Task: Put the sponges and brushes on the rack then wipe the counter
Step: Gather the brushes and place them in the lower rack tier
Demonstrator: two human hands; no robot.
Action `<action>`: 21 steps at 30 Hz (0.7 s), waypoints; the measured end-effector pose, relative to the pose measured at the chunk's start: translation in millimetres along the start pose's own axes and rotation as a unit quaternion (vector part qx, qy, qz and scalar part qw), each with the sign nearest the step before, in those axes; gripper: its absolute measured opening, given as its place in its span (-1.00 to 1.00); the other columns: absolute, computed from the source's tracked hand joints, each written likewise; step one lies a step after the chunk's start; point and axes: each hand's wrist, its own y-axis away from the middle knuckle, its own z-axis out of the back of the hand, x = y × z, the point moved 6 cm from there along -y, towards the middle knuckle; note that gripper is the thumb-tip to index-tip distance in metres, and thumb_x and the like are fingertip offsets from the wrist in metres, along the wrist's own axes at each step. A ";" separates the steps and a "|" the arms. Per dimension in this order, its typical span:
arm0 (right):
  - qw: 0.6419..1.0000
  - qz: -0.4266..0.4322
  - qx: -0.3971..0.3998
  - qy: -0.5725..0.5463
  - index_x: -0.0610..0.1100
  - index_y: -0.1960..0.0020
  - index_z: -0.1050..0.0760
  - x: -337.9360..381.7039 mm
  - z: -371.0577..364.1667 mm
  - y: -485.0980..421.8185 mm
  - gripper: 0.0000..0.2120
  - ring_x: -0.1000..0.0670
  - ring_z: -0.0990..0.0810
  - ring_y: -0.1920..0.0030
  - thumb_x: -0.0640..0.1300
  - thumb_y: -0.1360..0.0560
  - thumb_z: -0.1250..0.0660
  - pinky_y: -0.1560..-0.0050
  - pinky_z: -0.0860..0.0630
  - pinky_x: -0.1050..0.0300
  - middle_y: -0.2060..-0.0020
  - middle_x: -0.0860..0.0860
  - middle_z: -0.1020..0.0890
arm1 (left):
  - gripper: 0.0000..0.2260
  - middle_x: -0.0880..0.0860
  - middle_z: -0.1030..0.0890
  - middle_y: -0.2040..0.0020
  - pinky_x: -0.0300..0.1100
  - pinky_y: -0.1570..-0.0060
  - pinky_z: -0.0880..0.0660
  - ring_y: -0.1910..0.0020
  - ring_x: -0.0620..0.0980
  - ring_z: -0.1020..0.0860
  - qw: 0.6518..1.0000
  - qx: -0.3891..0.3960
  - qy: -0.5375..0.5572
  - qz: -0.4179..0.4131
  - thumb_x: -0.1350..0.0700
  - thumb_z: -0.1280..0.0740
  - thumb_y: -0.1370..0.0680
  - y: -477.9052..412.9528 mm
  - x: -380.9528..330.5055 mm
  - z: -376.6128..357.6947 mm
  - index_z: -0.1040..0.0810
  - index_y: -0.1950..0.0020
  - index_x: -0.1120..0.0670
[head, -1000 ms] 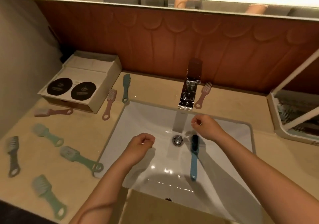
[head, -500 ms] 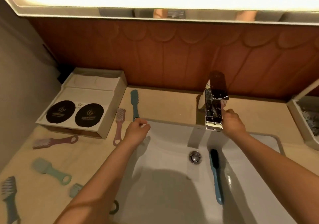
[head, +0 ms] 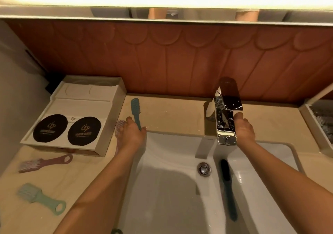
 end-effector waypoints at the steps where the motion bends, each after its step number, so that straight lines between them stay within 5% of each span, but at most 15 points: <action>1: 1.000 -0.005 -0.002 -0.011 -0.30 -0.29 -0.23 -1.7 0.9 1.4 -0.70 -0.30 -0.43 -0.21 -0.31 -0.57 -0.08 -0.13 -0.38 -0.11 -0.18 -0.34 -0.45 | -0.65 0.22 -0.52 -0.15 0.03 -0.18 -0.39 -0.21 0.21 -0.43 1.000 -0.014 -0.018 -0.004 0.01 -0.31 -0.52 0.3 -1.7 2.4 -0.38 -0.19 0.21; 10: 0.998 -0.050 0.008 -0.038 -0.29 -0.18 -0.33 -28.0 -8.3 -2.9 -0.67 -0.28 -0.52 -0.11 -0.13 -0.52 -0.31 0.01 -0.45 -0.04 -0.08 -0.27 -0.55 | -0.67 0.27 -0.54 -0.10 -0.02 -0.06 -0.43 -0.15 0.23 -0.47 0.989 -0.035 -0.143 -0.011 0.03 -0.30 -0.53 -4.9 -7.5 -5.2 -0.41 -0.12 0.26; 17: 0.998 -0.051 0.020 -0.041 -0.28 -0.13 -0.47 -43.2 -12.6 -6.0 -0.67 -0.24 -0.54 -0.11 -0.09 -0.48 -0.36 -0.01 -0.48 0.02 -0.07 -0.24 -0.58 | -0.83 0.19 -0.60 0.02 -0.13 0.16 -0.35 -0.01 0.22 -0.55 0.999 0.042 0.032 0.011 0.14 -0.19 -0.58 15.7 -20.3 -9.3 -0.52 0.02 0.19; 21: 0.999 -0.044 -0.009 -0.028 -0.32 -0.16 -0.38 -46.3 -10.0 1.3 -0.65 -0.27 -0.50 -0.14 -0.15 -0.49 -0.35 -0.07 -0.49 -0.06 -0.10 -0.28 -0.53 | -0.76 0.14 -0.51 0.34 -0.15 0.24 -0.37 0.28 0.13 -0.50 0.956 0.128 0.261 0.038 0.30 -0.21 -0.54 46.1 -28.9 -21.1 -0.46 0.31 0.10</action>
